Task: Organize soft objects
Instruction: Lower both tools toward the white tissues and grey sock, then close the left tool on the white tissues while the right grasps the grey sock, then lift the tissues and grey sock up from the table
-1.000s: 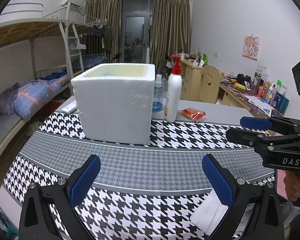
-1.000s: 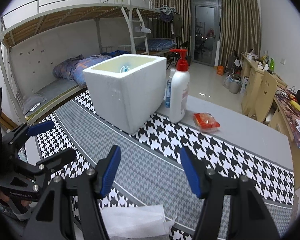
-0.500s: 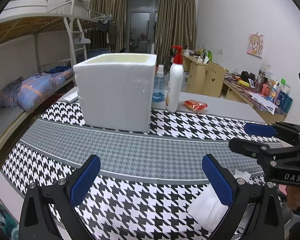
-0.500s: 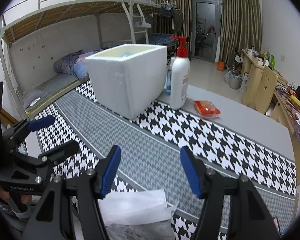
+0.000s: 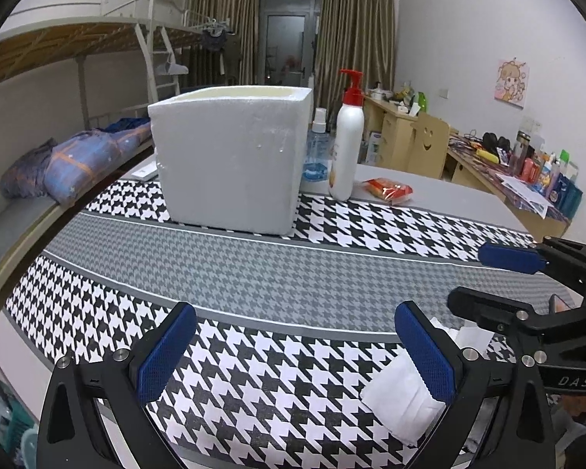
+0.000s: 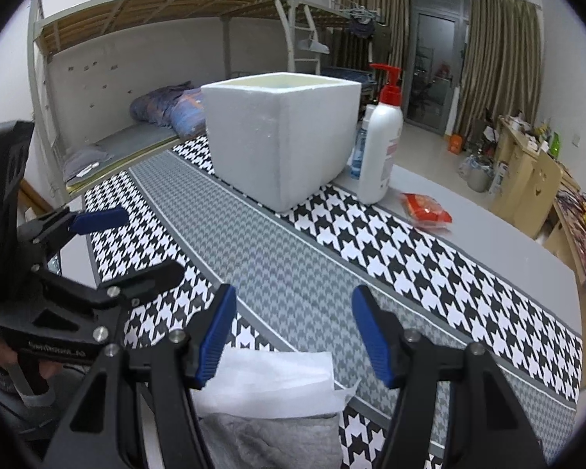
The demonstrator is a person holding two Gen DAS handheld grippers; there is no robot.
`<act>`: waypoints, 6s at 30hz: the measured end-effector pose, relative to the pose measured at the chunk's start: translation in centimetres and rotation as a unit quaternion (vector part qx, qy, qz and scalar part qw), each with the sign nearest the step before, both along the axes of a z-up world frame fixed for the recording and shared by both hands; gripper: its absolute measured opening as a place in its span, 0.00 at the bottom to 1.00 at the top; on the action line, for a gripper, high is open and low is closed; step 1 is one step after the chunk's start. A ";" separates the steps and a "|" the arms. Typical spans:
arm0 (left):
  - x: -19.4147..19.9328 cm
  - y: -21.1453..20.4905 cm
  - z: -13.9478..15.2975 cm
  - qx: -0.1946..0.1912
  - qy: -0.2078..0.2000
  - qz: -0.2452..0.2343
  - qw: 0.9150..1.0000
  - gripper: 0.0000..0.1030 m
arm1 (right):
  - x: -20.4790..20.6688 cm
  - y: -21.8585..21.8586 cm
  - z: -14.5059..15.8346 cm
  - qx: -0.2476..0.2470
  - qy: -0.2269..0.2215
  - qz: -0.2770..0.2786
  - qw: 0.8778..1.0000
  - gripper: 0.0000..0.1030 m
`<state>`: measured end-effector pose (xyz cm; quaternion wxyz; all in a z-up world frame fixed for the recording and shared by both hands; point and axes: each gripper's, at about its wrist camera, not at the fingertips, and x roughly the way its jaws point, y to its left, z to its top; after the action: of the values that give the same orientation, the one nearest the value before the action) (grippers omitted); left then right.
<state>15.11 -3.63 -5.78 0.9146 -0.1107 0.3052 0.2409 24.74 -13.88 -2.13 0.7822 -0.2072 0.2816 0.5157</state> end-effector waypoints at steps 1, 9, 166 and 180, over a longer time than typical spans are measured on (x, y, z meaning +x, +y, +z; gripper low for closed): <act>0.0 0.0 -0.1 0.000 0.002 0.003 1.000 0.99 | 0.0 -0.1 -0.1 -0.001 0.000 0.002 1.000 0.64; -0.1 -0.6 -0.6 -0.007 0.010 0.018 1.000 0.99 | 0.4 -1.0 -0.9 -0.009 0.006 0.009 1.000 0.64; -0.1 1.2 -2.0 -0.011 0.063 -0.032 0.997 0.05 | 0.6 -0.5 -2.0 -0.059 0.038 -0.015 0.997 0.16; -0.6 3.3 -0.8 -0.006 0.053 -0.018 0.998 0.05 | 0.4 1.8 -1.0 -0.048 0.034 -0.010 0.998 0.16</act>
<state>14.53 -0.32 -6.59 0.9005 -0.0979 0.3570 0.2283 25.17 -12.08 -3.16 0.7660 -0.2243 0.3351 0.5007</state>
